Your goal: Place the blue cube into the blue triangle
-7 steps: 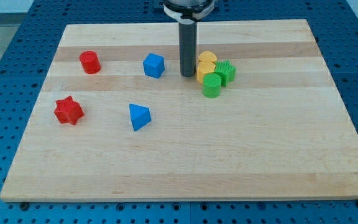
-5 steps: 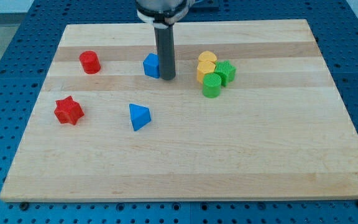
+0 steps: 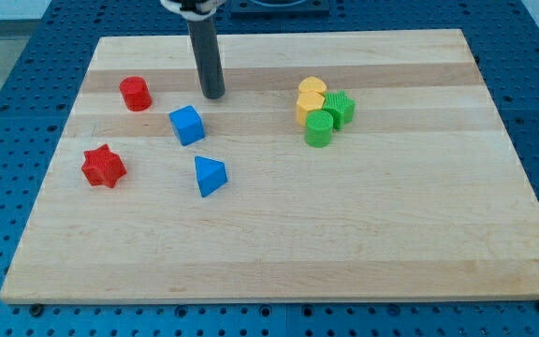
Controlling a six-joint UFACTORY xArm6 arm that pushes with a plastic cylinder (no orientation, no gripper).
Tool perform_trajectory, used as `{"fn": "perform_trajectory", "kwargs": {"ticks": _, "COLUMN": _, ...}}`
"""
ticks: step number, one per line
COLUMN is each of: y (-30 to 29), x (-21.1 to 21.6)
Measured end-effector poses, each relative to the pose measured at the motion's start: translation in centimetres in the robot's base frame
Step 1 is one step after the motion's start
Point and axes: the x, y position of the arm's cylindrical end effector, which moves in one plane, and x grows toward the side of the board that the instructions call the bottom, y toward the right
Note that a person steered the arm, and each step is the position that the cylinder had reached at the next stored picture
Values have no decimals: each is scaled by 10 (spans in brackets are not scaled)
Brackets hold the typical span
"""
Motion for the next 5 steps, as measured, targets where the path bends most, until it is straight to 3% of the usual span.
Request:
{"fn": "perform_trajectory", "kwargs": {"ticks": 1, "y": -37, "x": 12}}
{"fn": "perform_trajectory", "kwargs": {"ticks": 3, "y": 6, "x": 76}}
{"fn": "perform_trajectory", "kwargs": {"ticks": 5, "y": -1, "x": 73}}
